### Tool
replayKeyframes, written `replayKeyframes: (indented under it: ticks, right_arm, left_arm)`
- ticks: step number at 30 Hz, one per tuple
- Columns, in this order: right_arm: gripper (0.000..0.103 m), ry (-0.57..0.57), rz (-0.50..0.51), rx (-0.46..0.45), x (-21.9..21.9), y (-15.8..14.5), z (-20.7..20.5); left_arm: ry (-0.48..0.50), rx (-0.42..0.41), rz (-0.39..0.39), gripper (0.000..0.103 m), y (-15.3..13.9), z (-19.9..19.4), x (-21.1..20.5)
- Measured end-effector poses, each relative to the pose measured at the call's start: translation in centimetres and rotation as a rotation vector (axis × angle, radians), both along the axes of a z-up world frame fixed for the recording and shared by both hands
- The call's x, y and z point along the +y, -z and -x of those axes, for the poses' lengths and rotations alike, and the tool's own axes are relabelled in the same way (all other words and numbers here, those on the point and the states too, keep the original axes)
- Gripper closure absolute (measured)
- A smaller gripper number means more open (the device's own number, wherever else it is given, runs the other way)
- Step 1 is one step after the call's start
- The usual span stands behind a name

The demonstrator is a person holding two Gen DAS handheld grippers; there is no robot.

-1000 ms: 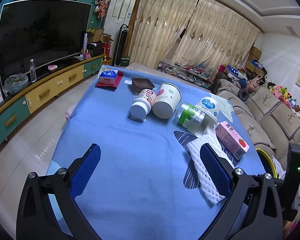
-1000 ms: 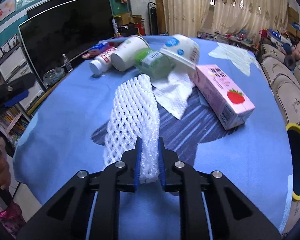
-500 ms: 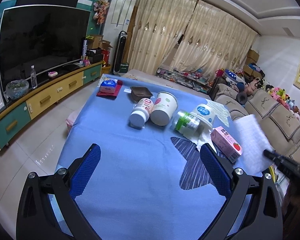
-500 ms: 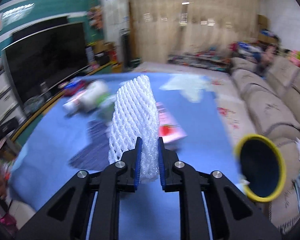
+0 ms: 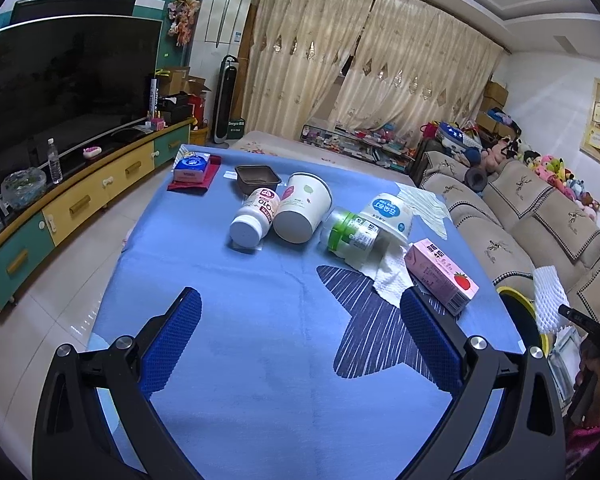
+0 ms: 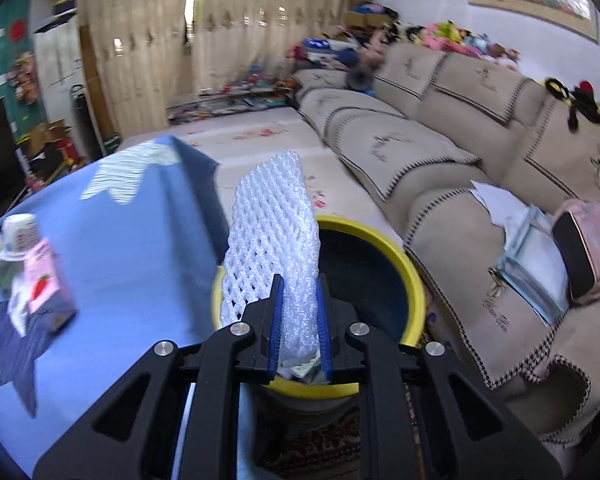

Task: Collect trash
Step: 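Carry the foam net over the yellow bin and open the right gripper, then grasp the green-capped jar with the left gripper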

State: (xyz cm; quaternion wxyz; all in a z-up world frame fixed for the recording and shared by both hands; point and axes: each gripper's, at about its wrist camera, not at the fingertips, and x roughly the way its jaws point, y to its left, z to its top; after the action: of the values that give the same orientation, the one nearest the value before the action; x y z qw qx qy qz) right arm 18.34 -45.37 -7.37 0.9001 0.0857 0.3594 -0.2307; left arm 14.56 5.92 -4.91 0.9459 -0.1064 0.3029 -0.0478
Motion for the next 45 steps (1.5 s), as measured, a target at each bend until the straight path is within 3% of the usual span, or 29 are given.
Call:
replayKeyframes:
  ticks: [11, 12, 14, 15, 23, 29, 37, 45]
  right_arm:
    - [0.085, 0.069, -0.015, 0.112, -3.6, 5.6, -3.0]
    - [0.082, 0.072, -0.015, 0.116, -3.8, 5.8, -3.0]
    - [0.061, 0.086, -0.025, 0.109, -3.9, 6.0, -3.0]
    - [0.059, 0.095, -0.023, 0.097, -3.9, 6.0, -2.8]
    - [0.057, 0.091, -0.041, 0.069, -3.7, 5.7, -1.7]
    - [0.053, 0.097, -0.082, 0.015, -3.9, 5.1, -0.3]
    - [0.052, 0.092, -0.129, -0.036, -4.2, 4.7, 0.2]
    - [0.052, 0.084, -0.151, -0.037, -3.9, 5.2, -0.4]
  left_arm:
    - [0.062, 0.018, -0.016, 0.005, 0.4, -1.6, -2.5]
    - [0.07, 0.018, -0.018, 0.005, 0.4, -1.7, -2.8]
    - [0.086, 0.02, -0.027, 0.005, 0.5, -2.0, -3.5]
    - [0.092, 0.023, -0.035, 0.005, 0.6, -2.3, -3.8]
    - [0.133, 0.041, -0.086, 0.005, 0.9, -3.9, -5.7]
    - [0.224, 0.078, -0.11, 0.005, 1.4, -6.7, -7.2]
    - [0.369, 0.061, -0.27, 0.005, 2.2, -13.0, -9.3]
    - [0.468, 0.085, -0.212, 0.013, 3.9, -19.0, -9.4]
